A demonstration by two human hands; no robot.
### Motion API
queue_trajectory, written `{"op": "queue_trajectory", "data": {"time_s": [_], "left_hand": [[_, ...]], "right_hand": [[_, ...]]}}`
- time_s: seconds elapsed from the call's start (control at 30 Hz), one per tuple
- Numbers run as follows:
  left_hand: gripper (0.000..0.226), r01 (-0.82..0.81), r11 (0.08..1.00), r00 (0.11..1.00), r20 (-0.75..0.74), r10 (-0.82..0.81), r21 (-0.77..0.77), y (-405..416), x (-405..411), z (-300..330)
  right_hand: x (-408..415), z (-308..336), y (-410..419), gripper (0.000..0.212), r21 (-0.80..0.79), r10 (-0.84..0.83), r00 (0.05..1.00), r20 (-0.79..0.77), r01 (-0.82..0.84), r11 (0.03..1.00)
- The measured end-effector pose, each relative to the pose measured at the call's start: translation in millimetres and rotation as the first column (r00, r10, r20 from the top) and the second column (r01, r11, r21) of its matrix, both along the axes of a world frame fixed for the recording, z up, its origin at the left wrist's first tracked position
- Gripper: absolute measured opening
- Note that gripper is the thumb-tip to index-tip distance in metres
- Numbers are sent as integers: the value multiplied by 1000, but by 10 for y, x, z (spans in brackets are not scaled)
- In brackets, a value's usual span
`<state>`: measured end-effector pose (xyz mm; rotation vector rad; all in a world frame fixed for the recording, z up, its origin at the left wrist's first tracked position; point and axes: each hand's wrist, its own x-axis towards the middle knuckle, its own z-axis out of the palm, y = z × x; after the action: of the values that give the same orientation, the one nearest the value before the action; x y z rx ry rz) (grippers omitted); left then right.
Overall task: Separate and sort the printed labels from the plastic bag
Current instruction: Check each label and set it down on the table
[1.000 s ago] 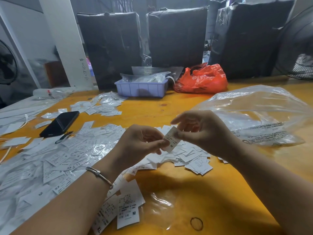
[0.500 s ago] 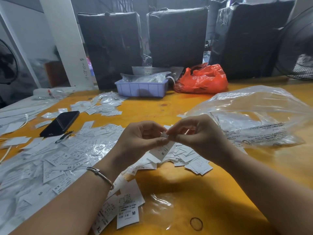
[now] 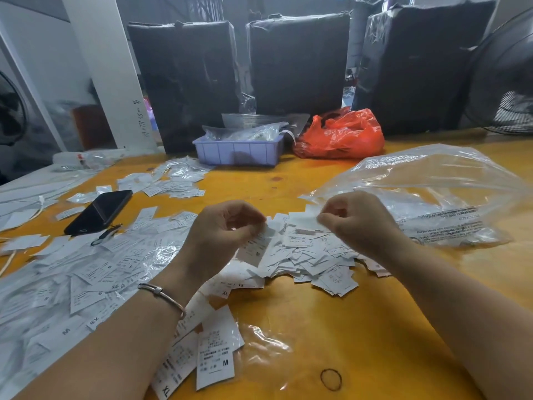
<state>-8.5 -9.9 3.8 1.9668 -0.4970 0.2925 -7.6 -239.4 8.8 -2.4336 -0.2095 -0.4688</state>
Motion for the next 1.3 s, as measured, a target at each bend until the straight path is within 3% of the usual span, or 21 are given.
{"op": "queue_trajectory", "data": {"time_s": [0.1, 0.23, 0.4, 0.5, 0.57, 0.7, 0.83, 0.93, 1.0, 1.1, 1.17, 1.23, 1.3], "left_hand": [[7, -182, 983, 981, 72, 180, 16, 91, 82, -27], [15, -384, 922, 918, 128, 375, 52, 129, 156, -69], [23, -502, 790, 859, 98, 502, 353, 163, 157, -99], [25, -513, 685, 835, 117, 538, 517, 166, 142, -100], [27, -512, 639, 825, 121, 553, 574, 168, 140, -96], [27, -507, 631, 833, 146, 533, 588, 145, 133, -90], [19, -510, 680, 852, 200, 484, 526, 115, 128, -101], [16, -482, 729, 875, 214, 435, 487, 104, 128, -110], [17, -458, 759, 889, 218, 403, 463, 105, 135, -113], [17, -430, 794, 902, 244, 357, 429, 98, 129, -115], [18, -391, 831, 917, 248, 314, 395, 81, 118, -107], [17, -307, 878, 945, 230, 234, 367, 60, 106, -103], [26, -162, 926, 978, 178, 106, 340, 41, 90, -100]], "right_hand": [[101, -50, -251, 17, -229, -343, 936, 80, 352, 908], [194, -65, -467, 27, -329, -552, 824, 132, 561, 759], [239, -113, -542, 22, -495, -619, 785, -20, 530, 688], [250, -129, -563, 13, -488, -619, 784, -33, 528, 695], [259, -128, -566, 18, -470, -617, 787, -9, 542, 697], [276, -124, -601, 32, -422, -669, 741, 64, 628, 654], [307, -159, -653, 23, -426, -688, 726, -17, 617, 662], [341, -166, -681, 16, -417, -678, 735, 5, 618, 666], [363, -188, -704, 16, -374, -655, 751, 83, 633, 678], [303, -148, -647, 21, -20, -612, 775, 159, 622, 782], [232, -75, -541, 17, 114, -563, 802, 199, 551, 827], [148, -9, -370, 15, 160, -445, 875, 191, 419, 894], [41, 36, -157, 15, 234, -200, 975, 96, 173, 957]]}}
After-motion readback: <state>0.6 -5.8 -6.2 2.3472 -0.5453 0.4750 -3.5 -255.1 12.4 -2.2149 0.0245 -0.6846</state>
